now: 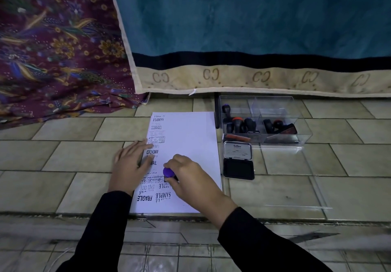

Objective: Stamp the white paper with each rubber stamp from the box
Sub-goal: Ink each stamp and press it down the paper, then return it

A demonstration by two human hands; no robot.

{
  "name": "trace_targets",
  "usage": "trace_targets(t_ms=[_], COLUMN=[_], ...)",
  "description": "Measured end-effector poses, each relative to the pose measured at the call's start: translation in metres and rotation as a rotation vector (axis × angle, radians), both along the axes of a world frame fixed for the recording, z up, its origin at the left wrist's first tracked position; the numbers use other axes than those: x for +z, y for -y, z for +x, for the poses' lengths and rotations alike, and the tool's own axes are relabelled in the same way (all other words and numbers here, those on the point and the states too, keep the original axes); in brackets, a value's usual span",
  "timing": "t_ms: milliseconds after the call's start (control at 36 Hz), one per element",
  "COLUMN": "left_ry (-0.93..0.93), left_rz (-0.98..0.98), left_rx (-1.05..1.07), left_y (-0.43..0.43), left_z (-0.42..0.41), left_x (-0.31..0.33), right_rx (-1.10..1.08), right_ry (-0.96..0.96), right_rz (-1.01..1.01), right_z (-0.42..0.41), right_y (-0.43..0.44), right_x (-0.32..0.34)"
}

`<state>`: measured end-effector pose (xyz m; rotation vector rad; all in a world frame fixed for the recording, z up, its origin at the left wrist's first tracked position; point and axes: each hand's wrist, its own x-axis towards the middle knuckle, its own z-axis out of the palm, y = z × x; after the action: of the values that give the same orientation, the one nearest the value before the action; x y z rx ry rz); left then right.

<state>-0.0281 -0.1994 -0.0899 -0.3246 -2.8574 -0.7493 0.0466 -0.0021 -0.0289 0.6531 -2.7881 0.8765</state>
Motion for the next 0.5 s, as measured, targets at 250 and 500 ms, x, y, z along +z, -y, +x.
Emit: trace_targets(t_ms=[250, 500], left_ry=[0.006, 0.002], left_rz=[0.013, 0.005], left_rx=[0.009, 0.014], left_y=[-0.004, -0.003], left_z=[0.003, 0.002], left_x=[0.004, 0.003], right_rx=[-0.017, -0.041], right_ry=[-0.004, 0.059], right_rz=[-0.044, -0.169], right_z=[0.001, -0.005], right_y=[0.003, -0.003], right_x=[-0.002, -0.009])
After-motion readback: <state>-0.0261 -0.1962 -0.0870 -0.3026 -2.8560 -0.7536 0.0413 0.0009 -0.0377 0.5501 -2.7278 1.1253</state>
